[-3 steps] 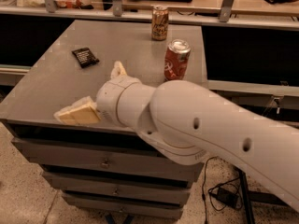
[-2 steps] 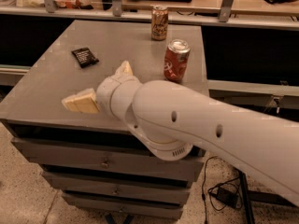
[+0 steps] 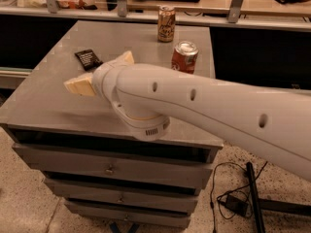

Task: Move rxbar chocolate near orange can

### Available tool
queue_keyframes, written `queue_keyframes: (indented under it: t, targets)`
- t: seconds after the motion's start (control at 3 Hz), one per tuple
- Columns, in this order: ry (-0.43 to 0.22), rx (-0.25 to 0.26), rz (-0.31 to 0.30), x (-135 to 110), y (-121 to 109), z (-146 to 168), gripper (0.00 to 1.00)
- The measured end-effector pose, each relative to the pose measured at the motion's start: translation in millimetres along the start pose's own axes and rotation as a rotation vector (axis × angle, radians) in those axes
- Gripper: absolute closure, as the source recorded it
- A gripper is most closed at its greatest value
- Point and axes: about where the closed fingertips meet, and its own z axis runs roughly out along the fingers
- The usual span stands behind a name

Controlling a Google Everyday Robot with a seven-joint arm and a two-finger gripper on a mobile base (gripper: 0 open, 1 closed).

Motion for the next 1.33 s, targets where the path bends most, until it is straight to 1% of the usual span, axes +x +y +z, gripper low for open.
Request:
queue_keyframes:
  t: [0.33,0.67,1.0,1.33]
  targets:
    - [-0.005,-0.015,-0.028,-7,11,4,0.00]
    - [-0.023,-0.024,-0.017,-11,14,4,0.00]
    - [-0.034,0.009,0.000,-14,22,24,0.00]
    - [-0.004,0.060,-0.005,-11,20,46,0.00]
